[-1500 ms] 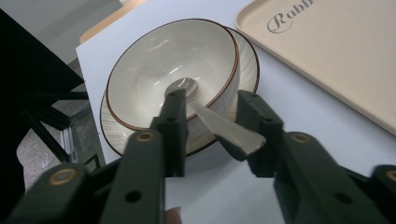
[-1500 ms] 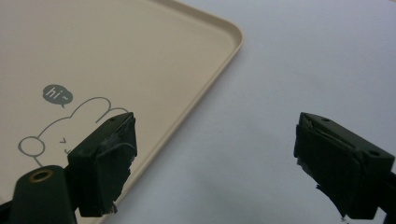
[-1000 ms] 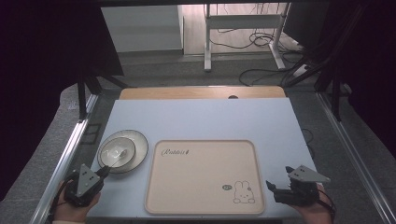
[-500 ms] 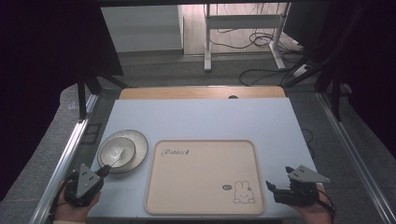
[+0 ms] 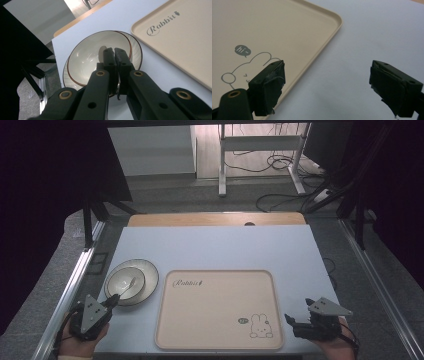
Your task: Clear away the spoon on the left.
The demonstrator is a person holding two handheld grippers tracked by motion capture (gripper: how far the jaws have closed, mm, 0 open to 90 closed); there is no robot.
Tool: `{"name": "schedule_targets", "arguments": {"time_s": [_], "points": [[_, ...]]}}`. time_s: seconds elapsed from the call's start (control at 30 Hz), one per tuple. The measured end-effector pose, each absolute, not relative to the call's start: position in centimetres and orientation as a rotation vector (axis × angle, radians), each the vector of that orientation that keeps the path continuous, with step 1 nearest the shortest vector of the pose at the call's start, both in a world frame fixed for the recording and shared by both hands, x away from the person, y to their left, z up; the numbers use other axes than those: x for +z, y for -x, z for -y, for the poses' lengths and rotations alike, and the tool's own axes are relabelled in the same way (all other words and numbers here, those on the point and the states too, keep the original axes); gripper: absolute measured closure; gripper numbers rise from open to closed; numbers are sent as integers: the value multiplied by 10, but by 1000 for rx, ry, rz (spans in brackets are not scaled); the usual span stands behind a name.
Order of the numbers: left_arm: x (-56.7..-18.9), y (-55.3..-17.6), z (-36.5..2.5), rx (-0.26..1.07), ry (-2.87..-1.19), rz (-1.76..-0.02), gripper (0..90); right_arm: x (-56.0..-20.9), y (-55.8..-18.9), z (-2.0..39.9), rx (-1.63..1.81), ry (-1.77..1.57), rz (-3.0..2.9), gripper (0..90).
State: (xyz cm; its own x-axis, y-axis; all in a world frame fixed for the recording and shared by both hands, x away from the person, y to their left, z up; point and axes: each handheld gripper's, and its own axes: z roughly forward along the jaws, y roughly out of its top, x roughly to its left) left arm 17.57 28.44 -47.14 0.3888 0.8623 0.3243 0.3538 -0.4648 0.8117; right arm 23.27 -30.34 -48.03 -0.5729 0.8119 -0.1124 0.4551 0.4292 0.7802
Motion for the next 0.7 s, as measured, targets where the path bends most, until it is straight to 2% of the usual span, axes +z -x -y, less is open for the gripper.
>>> {"name": "schedule_targets", "arguments": {"time_s": [0.7], "points": [[-462, -173, -278, 1018, -1977, -1005, 898, -481, -233, 303, 989, -1065, -2208, 134]]}}
